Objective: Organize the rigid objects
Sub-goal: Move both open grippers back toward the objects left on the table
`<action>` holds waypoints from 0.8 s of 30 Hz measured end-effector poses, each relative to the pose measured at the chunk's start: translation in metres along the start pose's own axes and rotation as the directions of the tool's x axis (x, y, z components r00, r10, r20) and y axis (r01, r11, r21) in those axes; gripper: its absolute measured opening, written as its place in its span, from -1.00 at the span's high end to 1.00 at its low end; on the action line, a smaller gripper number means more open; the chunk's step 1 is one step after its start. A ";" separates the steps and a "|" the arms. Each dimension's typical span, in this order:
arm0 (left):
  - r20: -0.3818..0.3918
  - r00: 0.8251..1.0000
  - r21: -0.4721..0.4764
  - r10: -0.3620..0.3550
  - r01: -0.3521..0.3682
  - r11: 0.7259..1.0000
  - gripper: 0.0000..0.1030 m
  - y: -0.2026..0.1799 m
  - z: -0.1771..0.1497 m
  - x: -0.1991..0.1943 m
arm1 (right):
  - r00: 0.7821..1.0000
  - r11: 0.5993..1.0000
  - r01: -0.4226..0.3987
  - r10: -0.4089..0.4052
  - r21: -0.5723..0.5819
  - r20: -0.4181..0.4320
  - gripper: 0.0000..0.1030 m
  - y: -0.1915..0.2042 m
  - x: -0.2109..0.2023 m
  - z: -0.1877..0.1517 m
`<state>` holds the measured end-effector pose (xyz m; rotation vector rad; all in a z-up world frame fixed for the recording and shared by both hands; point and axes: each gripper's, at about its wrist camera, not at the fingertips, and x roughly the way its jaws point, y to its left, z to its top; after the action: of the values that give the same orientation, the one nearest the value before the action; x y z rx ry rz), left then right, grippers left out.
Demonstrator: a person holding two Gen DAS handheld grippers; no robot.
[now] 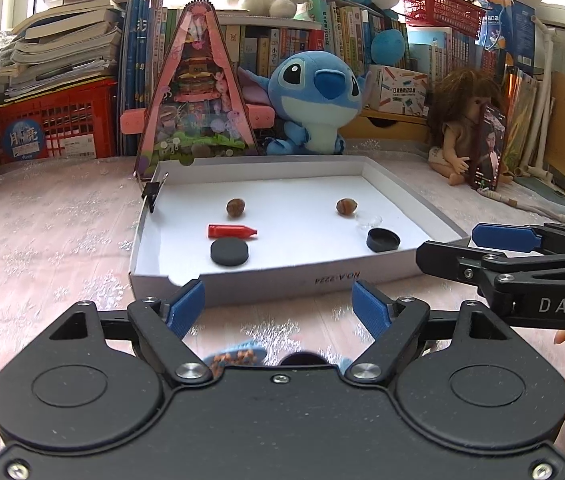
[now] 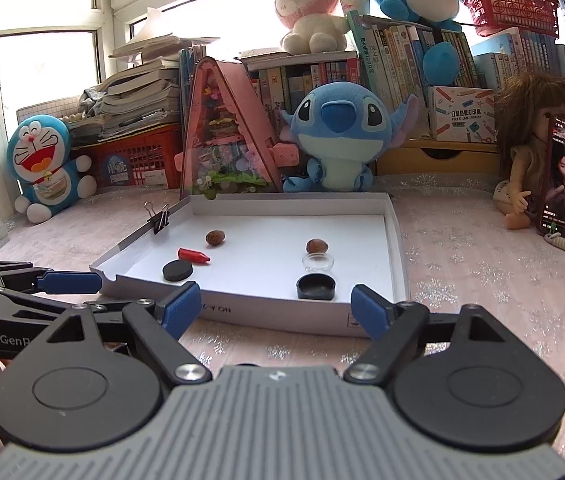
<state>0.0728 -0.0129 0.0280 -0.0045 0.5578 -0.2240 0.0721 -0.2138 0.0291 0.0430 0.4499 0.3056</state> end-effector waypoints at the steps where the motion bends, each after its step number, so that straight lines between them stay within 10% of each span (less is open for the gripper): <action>1: 0.000 1.000 0.001 0.003 -0.003 1.000 -0.55 0.001 -0.002 -0.002 | 1.000 1.000 -0.002 0.002 -0.001 -0.001 -0.74 0.000 -0.001 -0.001; 24: -0.028 0.999 0.034 0.025 -0.024 0.999 -0.57 0.004 -0.045 -0.017 | 1.000 0.998 0.002 -0.004 -0.058 -0.024 -0.81 0.012 -0.018 -0.036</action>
<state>0.0358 -0.0027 -0.0013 0.0387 0.5822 -0.2098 0.0372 -0.2087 0.0053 -0.0182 0.4649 0.3166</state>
